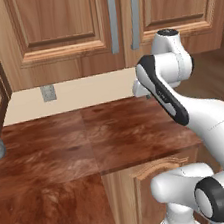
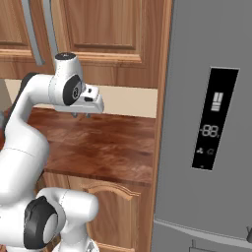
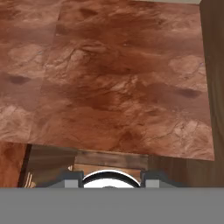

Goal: Open the cabinet, retrieve the rolling pin, and place it next to the meat on the cutting board to prepare for tenderizing.

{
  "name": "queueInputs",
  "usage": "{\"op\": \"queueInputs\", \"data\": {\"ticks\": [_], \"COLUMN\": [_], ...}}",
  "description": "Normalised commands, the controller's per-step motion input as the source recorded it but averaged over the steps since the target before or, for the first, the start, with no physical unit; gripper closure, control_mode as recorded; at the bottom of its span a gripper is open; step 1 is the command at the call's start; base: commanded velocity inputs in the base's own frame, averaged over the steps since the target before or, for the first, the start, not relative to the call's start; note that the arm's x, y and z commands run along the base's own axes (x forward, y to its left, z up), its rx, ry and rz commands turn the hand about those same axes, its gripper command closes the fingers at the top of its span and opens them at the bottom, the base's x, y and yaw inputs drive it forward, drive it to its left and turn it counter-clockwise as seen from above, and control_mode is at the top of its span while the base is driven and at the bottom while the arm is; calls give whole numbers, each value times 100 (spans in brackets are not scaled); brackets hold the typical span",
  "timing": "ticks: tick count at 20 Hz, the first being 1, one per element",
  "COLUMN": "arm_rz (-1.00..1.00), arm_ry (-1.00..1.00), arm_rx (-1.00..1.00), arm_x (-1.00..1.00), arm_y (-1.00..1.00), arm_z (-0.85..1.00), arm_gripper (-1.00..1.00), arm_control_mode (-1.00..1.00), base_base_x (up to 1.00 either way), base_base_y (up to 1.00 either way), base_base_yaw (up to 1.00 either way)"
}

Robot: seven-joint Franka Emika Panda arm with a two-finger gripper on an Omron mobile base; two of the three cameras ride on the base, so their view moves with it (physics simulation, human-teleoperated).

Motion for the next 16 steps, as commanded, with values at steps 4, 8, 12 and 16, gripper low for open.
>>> {"op": "queueInputs", "data": {"ticks": [4, 8, 12, 16], "arm_rz": [0, 0, -1, -2], "arm_ry": [-1, -10, -37, -39], "arm_rx": [2, 5, 4, 0], "arm_x": [-4, -19, -58, -38], "arm_y": [-4, -5, 5, 26], "arm_z": [0, 0, 34, 56], "arm_gripper": [-100, -100, -100, -100], "arm_control_mode": [-100, -100, -100, -100], "base_base_x": [0, 0, 0, 0], "base_base_y": [0, 0, 0, 0], "base_base_yaw": [0, 0, 0, 0]}}
